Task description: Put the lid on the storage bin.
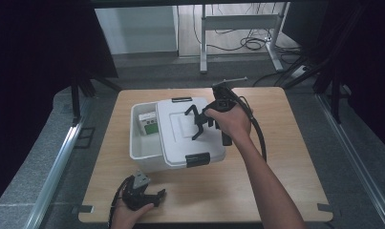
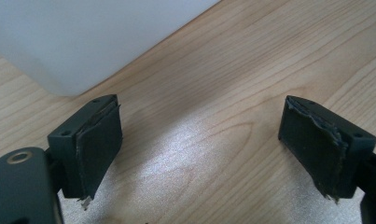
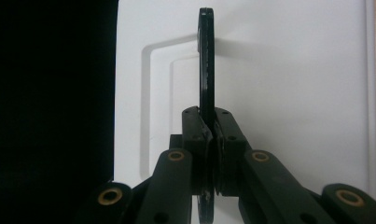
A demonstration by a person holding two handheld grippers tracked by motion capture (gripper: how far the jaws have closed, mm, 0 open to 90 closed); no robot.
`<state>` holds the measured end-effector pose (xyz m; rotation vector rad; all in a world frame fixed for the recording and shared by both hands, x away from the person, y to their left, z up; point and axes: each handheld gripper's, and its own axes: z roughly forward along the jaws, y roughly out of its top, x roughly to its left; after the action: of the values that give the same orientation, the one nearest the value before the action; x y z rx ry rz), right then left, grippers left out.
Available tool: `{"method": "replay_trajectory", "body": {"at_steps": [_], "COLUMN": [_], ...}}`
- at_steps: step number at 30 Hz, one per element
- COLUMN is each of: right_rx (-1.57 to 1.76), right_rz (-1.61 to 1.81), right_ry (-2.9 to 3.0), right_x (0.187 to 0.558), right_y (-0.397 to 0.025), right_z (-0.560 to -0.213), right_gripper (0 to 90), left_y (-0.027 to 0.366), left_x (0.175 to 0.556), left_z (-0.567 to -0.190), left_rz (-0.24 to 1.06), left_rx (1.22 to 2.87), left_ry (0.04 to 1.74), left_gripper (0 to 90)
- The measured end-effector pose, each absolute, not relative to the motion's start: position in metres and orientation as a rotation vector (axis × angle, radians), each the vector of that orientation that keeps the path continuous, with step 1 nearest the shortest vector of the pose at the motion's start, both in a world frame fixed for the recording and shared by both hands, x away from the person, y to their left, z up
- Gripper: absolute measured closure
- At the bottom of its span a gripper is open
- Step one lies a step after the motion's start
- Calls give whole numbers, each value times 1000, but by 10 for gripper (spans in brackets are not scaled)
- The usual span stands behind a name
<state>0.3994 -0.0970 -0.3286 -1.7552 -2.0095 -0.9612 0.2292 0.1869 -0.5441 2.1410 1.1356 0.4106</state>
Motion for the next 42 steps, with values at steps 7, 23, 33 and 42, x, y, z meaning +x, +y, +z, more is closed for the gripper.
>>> {"method": "replay_trajectory", "body": {"at_steps": [7,23,33,42], "right_rx": [-1745,-1740,-1773,-1786], "right_rz": [-954,-918,-901,-886], "right_ry": [-2018,-2019,-2025,-2026], "right_x": [403,413,421,425], "right_y": [-83,-48,-31,-9], "right_z": [-323,-318,-314,-317], "right_gripper": [849,850,849,849], "left_y": [187,186,186,185], "left_x": [229,229,229,229], "left_z": [-544,-544,-544,-544], "left_rz": [410,405,404,401], "left_rx": [2139,2136,2140,2141], "left_ry": [1134,1134,1131,1128], "left_gripper": [134,134,132,129]}}
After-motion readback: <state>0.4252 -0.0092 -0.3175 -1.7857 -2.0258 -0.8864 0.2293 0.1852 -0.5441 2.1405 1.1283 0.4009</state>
